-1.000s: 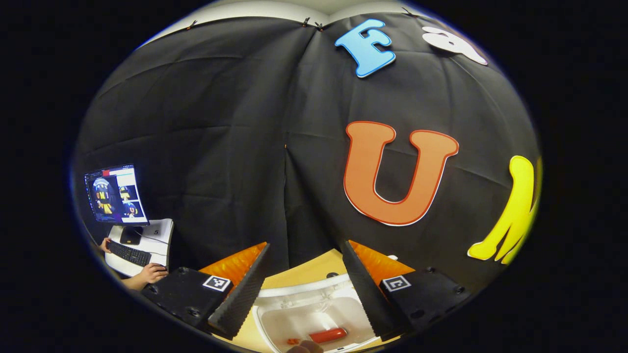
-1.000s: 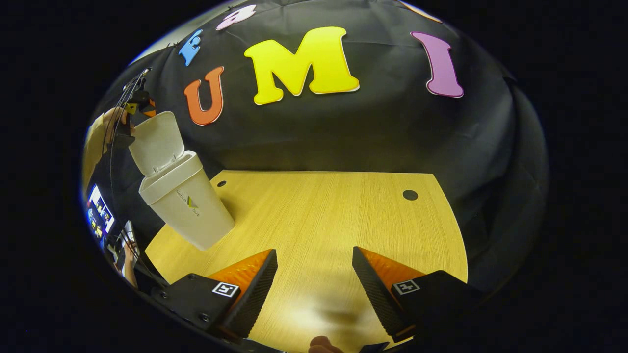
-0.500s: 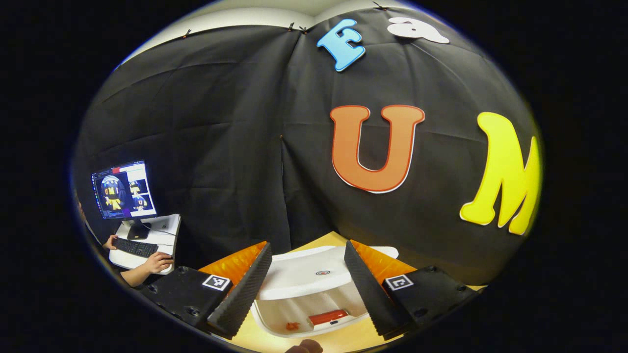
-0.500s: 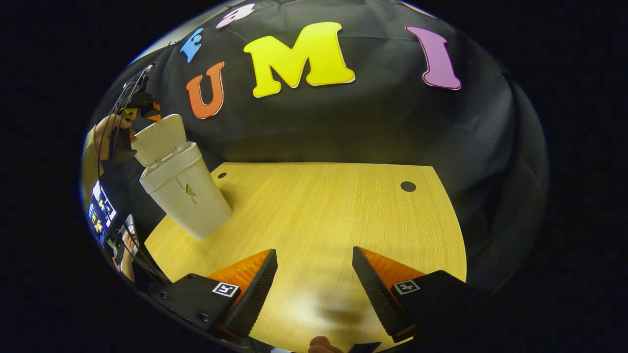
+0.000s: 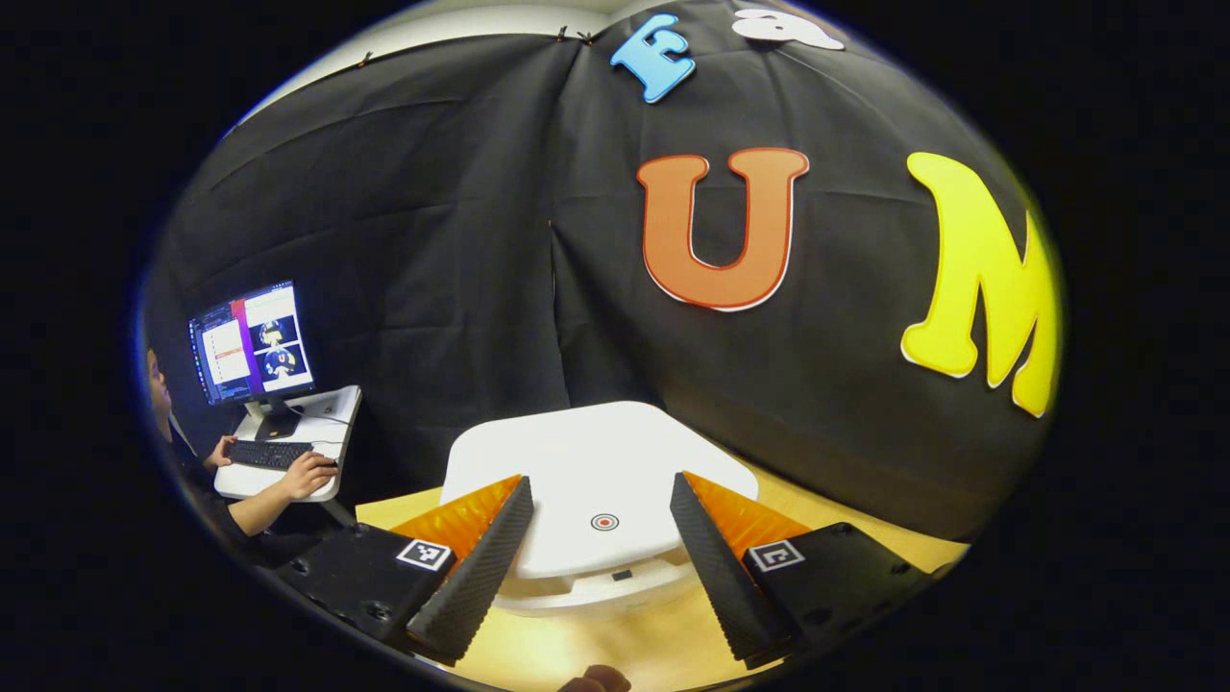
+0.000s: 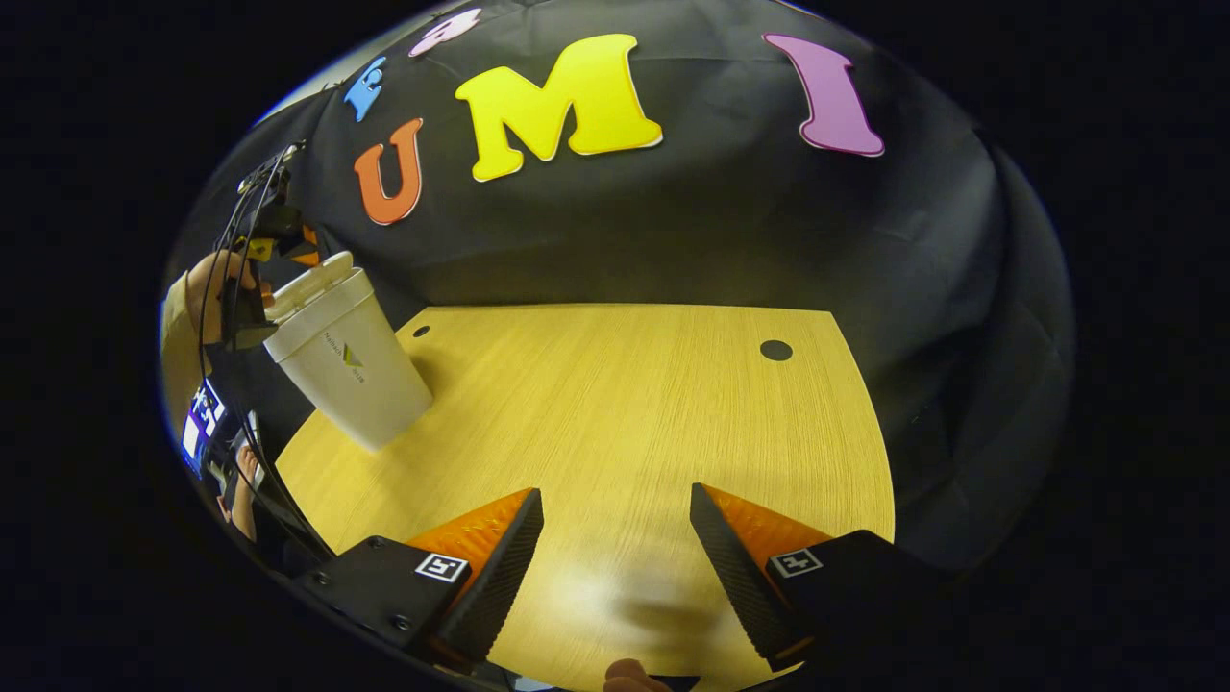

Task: Press the lid of the desktop garbage bin to open it, pick up the crumpled paper on the desktop and throw it into the bin, then pick up the pop can on the desktop and drop it into the bin, and finally close the garbage bin lid.

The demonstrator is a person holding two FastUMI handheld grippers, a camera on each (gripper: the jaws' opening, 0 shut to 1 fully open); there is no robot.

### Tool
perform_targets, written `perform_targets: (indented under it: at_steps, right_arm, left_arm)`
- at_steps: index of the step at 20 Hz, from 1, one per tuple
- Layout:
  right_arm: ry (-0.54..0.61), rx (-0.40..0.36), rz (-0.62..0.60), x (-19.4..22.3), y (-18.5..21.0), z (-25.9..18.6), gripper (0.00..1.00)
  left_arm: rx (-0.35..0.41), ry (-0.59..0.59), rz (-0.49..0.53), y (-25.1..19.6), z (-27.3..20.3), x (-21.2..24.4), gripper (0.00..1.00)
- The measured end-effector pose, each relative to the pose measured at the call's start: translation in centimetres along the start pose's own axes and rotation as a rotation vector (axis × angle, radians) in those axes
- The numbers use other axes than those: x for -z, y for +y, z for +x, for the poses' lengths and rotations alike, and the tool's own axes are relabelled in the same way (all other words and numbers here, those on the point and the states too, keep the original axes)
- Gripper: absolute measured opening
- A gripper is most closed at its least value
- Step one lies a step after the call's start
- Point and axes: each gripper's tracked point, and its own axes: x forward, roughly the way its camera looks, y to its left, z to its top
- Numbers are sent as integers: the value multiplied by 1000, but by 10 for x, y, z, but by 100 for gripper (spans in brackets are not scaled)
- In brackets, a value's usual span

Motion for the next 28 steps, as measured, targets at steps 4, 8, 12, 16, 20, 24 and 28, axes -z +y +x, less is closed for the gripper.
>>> perform_targets:
  at_steps: [4,8,12,16,20,24,28]
  right_arm:
    - [10,-20,22,3,-2,8,98]
    - [17,-46,27,5,0,14,98]
    - [9,-64,35,3,-1,19,98]
    - [-4,-71,60,-3,-5,20,98]
    - [-21,-105,64,-8,2,11,97]
    - [-50,-102,46,-12,10,5,94]
    - [-78,-85,51,-14,28,-4,97]
  left_arm:
    - [-25,24,-4,-1,1,16,97]
    - [-39,41,-42,-1,3,26,97]
    - [-65,54,-6,-2,2,29,98]
    - [-84,28,12,-4,1,28,96]
    - [-49,37,31,-2,1,24,96]
    - [1,13,38,3,-12,12,97]
    - [115,-103,114,-3,-35,-17,96]
